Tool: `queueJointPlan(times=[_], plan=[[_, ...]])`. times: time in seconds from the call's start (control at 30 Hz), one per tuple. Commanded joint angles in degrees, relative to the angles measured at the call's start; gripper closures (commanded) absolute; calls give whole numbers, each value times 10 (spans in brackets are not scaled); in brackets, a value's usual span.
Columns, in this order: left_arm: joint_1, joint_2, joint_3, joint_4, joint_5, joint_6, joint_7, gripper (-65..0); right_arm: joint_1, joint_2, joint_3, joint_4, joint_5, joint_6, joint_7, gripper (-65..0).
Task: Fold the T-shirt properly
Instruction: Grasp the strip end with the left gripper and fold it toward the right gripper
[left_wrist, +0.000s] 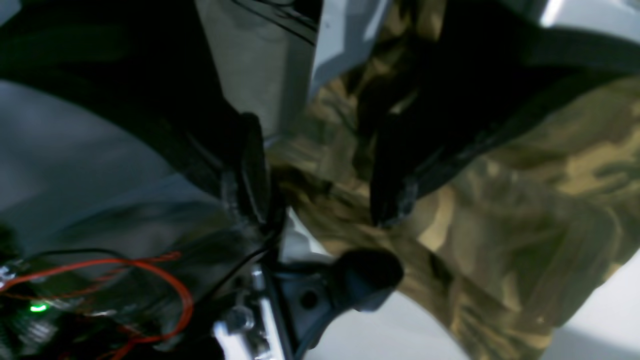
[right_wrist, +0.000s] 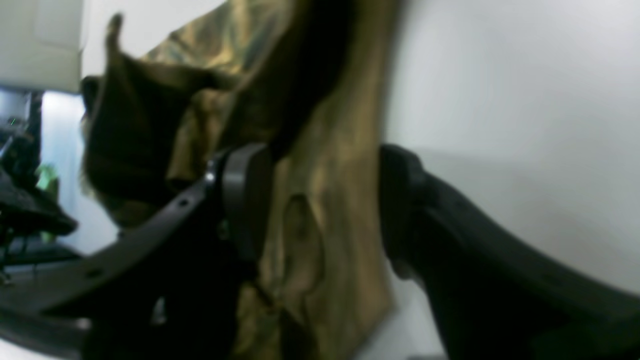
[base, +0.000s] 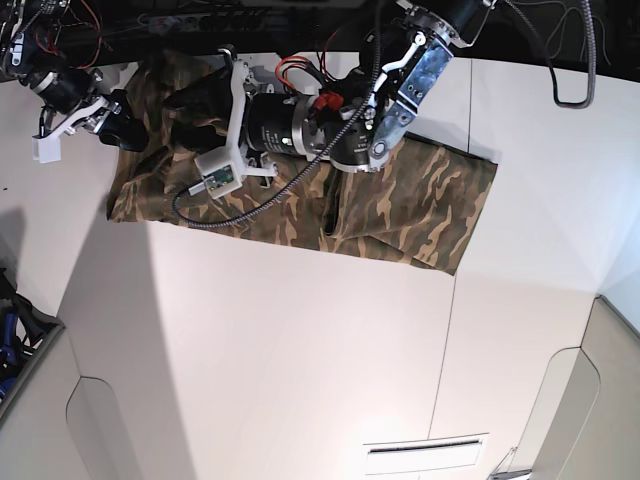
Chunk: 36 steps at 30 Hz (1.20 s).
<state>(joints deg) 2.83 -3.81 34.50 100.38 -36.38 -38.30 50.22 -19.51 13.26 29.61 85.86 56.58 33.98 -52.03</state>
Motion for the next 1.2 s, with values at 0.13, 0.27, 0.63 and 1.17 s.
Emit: queueJointPlan(times=[0.13,0.27,0.63,1.17], plan=[[-8,3,9,3,31,17,-29,-356,0,-15,-21,7,3,5,3,-334],[-8,3,9,-25,31,17,-52,-357,0,-20,-24,7,20,6,3,-334],[-19,3,9,-106,32,16,-73,-357,2,-28,-25,7,45,10,-10,-334],[-30,3,8,-105,-3,-5,-39,-357,39,-55,-87,7,0,10,-1,-279]])
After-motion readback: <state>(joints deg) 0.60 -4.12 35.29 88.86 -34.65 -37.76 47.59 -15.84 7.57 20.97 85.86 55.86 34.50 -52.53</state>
